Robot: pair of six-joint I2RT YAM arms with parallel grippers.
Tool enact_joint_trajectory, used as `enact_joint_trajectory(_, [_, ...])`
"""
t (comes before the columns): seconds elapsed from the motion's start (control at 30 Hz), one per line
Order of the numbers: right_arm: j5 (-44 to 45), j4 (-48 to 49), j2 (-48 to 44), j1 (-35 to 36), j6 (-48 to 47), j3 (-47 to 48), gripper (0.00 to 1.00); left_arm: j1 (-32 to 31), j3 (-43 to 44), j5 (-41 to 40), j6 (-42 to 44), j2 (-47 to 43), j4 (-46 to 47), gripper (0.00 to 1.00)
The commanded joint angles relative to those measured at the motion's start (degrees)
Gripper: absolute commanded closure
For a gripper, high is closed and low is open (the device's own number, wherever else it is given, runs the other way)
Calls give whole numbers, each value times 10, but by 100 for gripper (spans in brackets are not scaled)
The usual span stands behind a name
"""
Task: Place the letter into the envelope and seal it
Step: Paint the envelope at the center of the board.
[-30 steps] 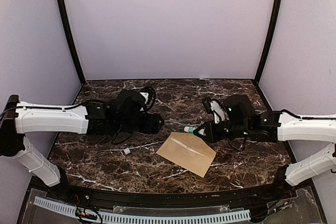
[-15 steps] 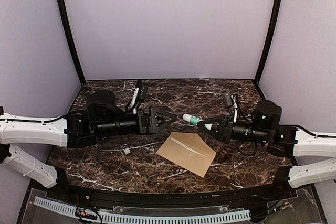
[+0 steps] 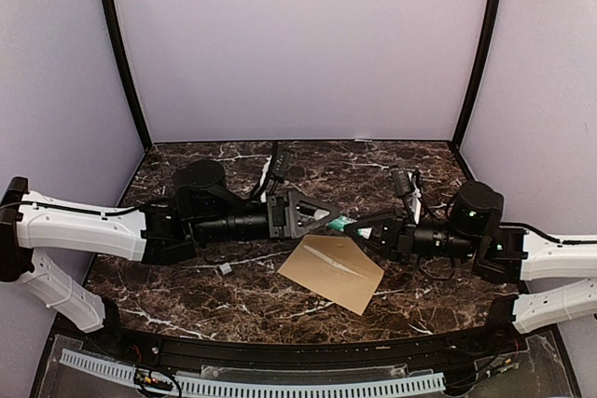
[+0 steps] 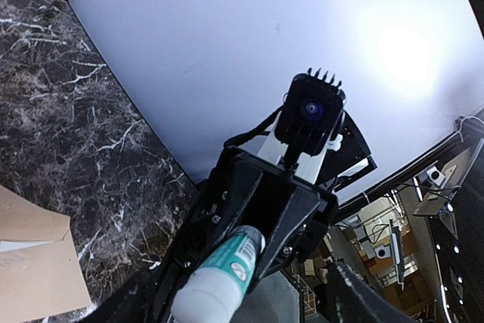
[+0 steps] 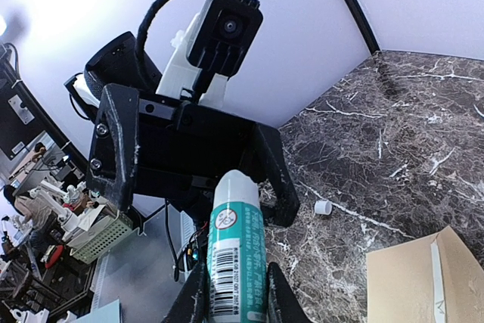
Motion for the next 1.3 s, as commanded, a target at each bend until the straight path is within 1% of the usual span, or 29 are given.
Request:
enact_joint_trajectory(0.0, [-5,28,0,6,-12,3,100,-2,1,15,-21,-6,60,29])
enact_joint_trajectory(0.1, [-3,25,4,6,-14,6,100,-2,0,24,-25,-4,68,40])
enact_joint_trajectory(0.13, [-3,24,6,6,-15,7,100,-2,1,25,-26,-4,66,42])
enact_joint_trajectory(0.37, [-2,26,14,7,-20,13,100,-2,7,29,-27,2,42,46])
enact_joint_trajectory(0.5, [-1,18,19,6,-23,16,100,-2,8,30,-29,4,41,56])
enact_joint_trajectory(0.63, [7,5,18,6,-24,16,100,-2,8,31,-31,5,37,68])
enact_joint_trajectory(0.8, [19,-34,17,6,-25,23,100,-2,5,32,-31,3,27,75])
enact_joint_trajectory(0.87, [19,-43,16,6,-25,23,100,-2,4,34,-31,2,25,79])
enact_joint_trajectory(0.93, [20,-53,14,7,-24,23,100,-2,5,34,-28,1,22,85])
enact_joint_trajectory(0.97, [19,-60,14,6,-24,24,99,-2,5,34,-27,-1,21,86])
enact_joint_trajectory(1.03, [17,-78,9,6,-26,28,91,-2,5,31,-23,-4,14,90])
enact_joint_trajectory(1.17, [2,-127,-2,6,-36,43,72,-2,5,26,-12,-10,-12,94])
enact_joint_trajectory(1.27, [-16,-182,1,6,-54,64,61,-2,11,28,-4,-10,-36,95])
